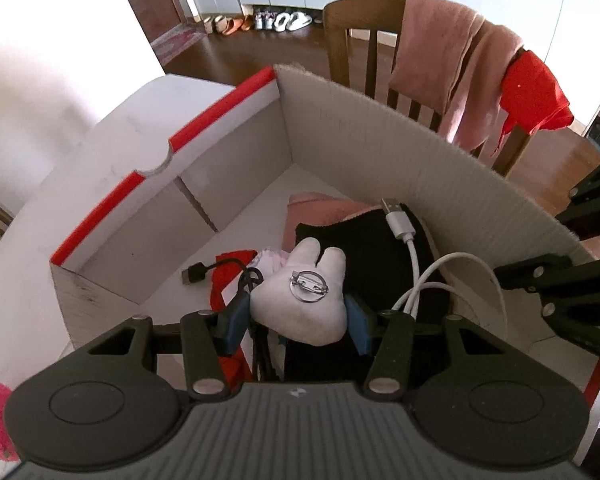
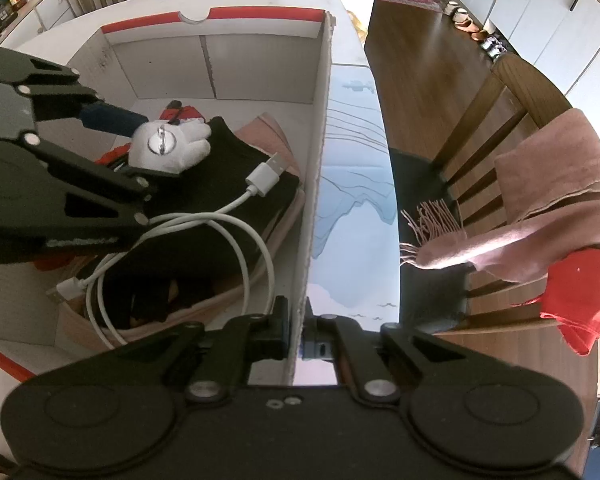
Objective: Organize objects
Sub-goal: 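Open the left gripper to drop the plush tooth onto the glove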
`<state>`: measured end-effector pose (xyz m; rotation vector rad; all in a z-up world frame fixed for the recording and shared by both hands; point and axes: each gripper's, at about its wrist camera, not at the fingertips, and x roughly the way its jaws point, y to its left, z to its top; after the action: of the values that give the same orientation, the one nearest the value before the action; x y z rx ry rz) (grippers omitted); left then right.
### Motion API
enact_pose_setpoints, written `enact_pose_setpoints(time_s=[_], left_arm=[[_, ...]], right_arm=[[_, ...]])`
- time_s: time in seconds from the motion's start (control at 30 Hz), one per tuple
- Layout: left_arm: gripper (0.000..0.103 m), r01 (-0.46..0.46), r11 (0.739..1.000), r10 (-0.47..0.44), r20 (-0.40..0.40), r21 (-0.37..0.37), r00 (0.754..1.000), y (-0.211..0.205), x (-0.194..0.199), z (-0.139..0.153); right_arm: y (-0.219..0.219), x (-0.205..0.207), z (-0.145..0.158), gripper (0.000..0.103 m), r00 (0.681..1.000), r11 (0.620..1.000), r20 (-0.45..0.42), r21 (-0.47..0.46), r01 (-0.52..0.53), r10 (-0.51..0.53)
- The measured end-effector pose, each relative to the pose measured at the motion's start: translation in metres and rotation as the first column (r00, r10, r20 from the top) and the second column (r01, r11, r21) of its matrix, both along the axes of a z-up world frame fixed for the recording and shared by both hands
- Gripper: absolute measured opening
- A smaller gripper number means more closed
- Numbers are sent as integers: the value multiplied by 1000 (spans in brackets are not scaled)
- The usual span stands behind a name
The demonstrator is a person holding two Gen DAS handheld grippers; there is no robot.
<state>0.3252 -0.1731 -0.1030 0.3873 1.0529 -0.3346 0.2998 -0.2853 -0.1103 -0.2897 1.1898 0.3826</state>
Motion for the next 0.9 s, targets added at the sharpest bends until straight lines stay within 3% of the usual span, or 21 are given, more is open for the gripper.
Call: enact_pose_setpoints(time_s=[0.3, 0.47, 0.9], left_arm=[[52, 13, 1000, -13, -28, 6, 1000, -1, 1, -8], [69, 7, 1000, -7, -17, -7, 1000, 3, -4, -4], [69, -52, 991, 56, 27, -125, 998, 32, -33, 33]], right_arm=[[0, 0, 0, 3, 1000, 1000, 0, -2, 2, -2], [1, -1, 0, 3, 1000, 1000, 2, -6, 0, 0], [3, -2, 2, 3, 1000, 1000, 5, -19, -2, 2]])
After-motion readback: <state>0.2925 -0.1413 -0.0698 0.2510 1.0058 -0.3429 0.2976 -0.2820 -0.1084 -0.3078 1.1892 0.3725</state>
